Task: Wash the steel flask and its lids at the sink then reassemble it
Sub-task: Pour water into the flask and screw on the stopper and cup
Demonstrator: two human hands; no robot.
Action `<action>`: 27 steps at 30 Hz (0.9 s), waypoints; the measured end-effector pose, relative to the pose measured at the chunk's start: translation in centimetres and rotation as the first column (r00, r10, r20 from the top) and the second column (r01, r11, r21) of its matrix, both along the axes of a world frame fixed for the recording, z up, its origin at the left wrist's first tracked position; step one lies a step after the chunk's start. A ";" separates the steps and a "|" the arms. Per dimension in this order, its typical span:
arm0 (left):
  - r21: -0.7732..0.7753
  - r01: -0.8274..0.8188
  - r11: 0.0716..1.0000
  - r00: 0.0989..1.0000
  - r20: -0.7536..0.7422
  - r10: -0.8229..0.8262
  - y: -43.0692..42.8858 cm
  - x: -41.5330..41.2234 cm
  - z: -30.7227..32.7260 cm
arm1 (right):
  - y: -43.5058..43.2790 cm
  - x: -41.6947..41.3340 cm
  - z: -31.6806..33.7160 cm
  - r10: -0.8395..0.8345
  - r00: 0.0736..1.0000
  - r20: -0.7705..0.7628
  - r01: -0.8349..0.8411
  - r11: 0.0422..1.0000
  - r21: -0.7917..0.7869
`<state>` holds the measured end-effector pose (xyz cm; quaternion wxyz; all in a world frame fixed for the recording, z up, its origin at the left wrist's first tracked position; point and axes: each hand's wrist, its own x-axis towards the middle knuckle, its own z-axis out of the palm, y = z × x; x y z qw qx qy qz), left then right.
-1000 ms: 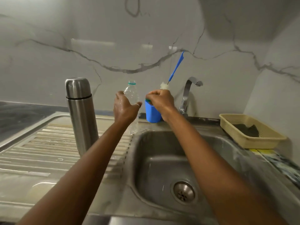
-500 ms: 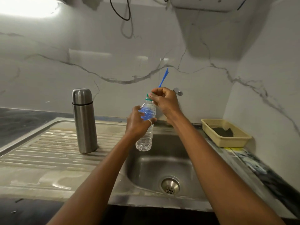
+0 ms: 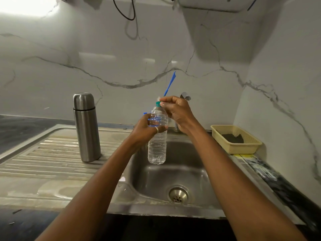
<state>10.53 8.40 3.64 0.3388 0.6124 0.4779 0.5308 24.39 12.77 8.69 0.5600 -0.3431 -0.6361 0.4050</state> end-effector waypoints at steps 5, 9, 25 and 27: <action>-0.042 0.128 0.991 0.990 0.068 -0.125 -0.2 -0.8 -0.3 | 0.0 0.2 -0.7 0.047 0.998 -0.041 -0.049 0.998 -0.047; -0.038 0.066 0.997 0.998 0.021 -0.065 0.1 -0.5 -0.8 | 0.1 -0.1 -0.9 0.006 0.999 -0.037 -0.009 0.996 -0.089; -0.044 0.022 0.999 0.996 -0.084 -0.025 0.4 0.3 -0.9 | -0.6 0.4 0.2 0.001 1.000 -0.016 -0.004 0.988 -0.156; 0.047 -0.196 0.979 0.950 -0.238 0.202 0.7 1.2 -1.5 | -0.6 -0.5 -0.2 -0.190 0.980 0.057 0.196 0.974 -0.117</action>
